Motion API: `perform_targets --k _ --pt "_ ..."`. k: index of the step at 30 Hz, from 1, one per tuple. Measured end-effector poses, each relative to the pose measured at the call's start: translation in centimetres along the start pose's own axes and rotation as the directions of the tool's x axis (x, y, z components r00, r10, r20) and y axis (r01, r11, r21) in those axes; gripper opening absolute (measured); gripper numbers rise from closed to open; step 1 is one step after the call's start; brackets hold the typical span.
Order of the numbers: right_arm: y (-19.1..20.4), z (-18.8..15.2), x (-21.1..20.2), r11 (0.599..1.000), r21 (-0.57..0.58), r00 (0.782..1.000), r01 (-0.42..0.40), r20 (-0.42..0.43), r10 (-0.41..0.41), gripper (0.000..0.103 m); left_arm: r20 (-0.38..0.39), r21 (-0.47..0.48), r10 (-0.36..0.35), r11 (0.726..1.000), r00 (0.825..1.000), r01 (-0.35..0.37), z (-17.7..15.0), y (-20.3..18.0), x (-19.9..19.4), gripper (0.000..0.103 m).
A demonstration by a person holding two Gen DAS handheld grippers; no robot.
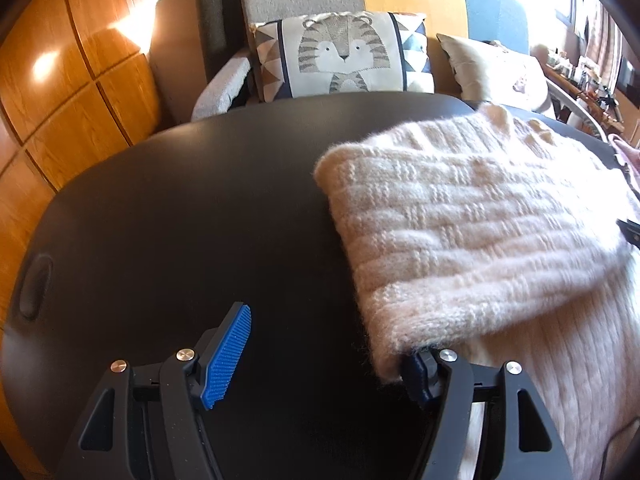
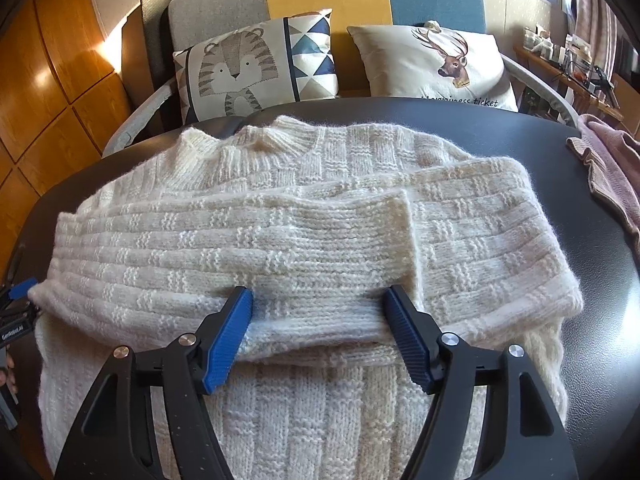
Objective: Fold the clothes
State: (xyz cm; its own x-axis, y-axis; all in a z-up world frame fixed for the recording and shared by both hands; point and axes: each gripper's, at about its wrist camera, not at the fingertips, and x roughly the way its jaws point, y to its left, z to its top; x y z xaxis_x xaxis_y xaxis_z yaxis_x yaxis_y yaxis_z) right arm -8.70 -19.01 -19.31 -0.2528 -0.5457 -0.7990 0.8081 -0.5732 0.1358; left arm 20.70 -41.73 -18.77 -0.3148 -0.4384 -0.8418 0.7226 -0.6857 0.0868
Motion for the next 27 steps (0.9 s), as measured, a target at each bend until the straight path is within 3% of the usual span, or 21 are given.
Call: perform_targets --k 10,14,18,23,27 --pt "-0.3 0.1 0.0 1.000 -0.003 1.000 0.001 -0.007 -0.001 0.072 0.000 0.014 -0.027 1.000 1.000 0.027 -1.5 -0.5 -1.4 0.071" --pt "-0.3 0.1 0.1 1.000 -0.002 1.000 -0.001 -0.009 0.001 0.072 0.025 0.031 -0.098 0.995 0.995 0.097 -1.2 -1.1 -2.5 0.068" --pt "-0.2 0.1 0.0 1.000 0.000 1.000 0.000 -0.010 0.000 0.072 0.038 0.051 -0.186 0.982 0.982 0.184 -1.1 -1.7 -3.7 0.068" --pt "-0.2 0.1 0.0 1.000 -0.001 1.000 -0.003 -0.009 0.003 0.072 0.070 -0.006 -0.297 0.954 0.952 0.298 0.0 -1.7 -5.4 0.068" --pt "-0.3 0.0 0.1 1.000 -0.001 1.000 -0.001 -0.007 0.001 0.072 0.121 -0.023 -0.326 0.943 0.937 0.331 2.3 -2.6 -6.4 0.069"
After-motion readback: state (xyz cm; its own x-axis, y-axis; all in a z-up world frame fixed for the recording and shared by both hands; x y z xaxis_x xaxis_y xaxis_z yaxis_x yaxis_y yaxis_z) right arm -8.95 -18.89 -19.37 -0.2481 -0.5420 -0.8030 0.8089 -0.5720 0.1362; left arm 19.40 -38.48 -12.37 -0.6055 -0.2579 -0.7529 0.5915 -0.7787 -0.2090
